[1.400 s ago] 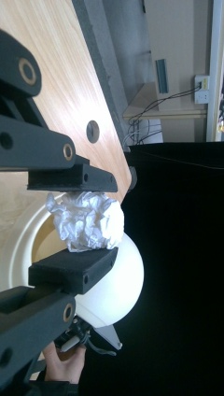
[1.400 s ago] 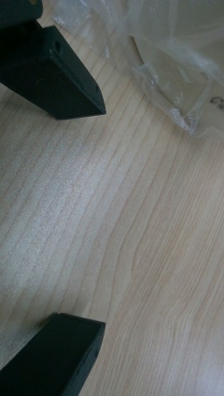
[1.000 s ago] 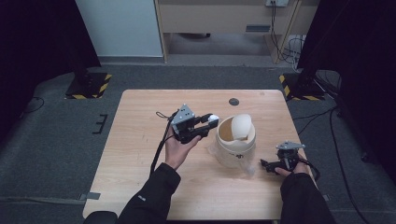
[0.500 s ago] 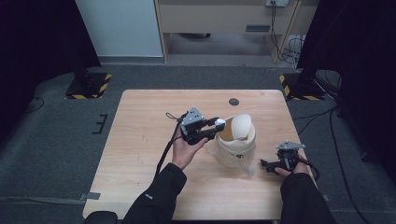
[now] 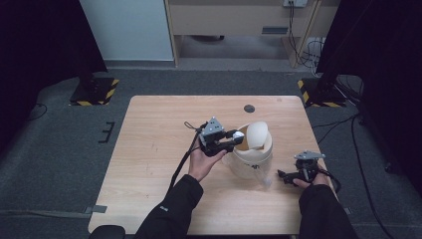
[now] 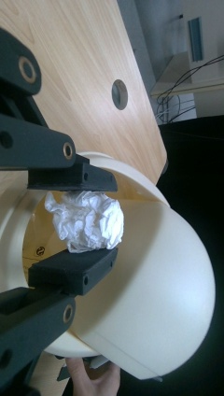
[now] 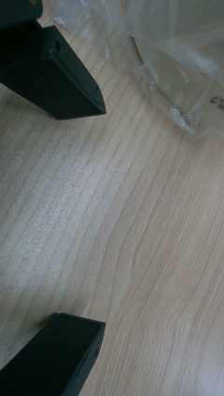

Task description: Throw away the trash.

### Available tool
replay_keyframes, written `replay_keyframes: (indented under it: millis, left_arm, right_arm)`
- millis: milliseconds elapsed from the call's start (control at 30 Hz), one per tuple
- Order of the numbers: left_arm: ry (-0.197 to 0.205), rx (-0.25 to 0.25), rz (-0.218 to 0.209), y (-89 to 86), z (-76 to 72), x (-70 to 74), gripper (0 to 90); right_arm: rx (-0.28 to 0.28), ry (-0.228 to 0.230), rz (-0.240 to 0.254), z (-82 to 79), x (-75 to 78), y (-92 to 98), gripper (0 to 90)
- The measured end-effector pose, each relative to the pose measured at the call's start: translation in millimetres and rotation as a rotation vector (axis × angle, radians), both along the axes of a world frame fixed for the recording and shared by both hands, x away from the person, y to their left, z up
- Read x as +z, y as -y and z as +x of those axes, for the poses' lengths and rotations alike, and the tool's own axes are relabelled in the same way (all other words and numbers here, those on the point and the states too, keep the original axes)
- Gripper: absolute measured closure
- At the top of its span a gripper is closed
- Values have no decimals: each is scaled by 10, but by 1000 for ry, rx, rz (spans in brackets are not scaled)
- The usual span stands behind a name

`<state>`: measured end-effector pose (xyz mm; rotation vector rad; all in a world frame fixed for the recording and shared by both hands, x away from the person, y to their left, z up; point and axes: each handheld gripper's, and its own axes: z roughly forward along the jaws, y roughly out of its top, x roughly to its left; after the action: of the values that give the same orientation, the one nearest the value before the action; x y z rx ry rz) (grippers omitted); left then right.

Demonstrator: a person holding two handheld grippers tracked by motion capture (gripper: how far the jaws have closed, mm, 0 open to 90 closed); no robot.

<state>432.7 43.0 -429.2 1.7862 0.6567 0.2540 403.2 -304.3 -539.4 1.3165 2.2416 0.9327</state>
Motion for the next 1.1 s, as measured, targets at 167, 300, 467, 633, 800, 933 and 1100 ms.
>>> replay_keyframes:
  millis: [167,300,467,633,800,933,1100]
  left_arm:
    - [-3,-5,7,33,12,-29,613]
    - [-7,-13,10,63,26,-54,605]
    - [1,-20,11,69,19,-49,556]
    - [9,-23,11,34,2,-23,489]
    - [14,-22,19,-8,-22,-4,466]
    - [25,-20,23,-80,-64,31,448]
    - [44,-6,21,-201,-127,78,422]
  right_arm:
    - [0,0,0,0,0,0,6]
    - [0,0,0,0,0,0,6]
    - [2,0,-1,0,0,2,6]
    - [1,0,-1,0,0,1,6]
    - [0,0,0,0,0,0,6]
    - [3,0,-2,0,0,2,6]
    - [1,0,-1,0,0,1,6]
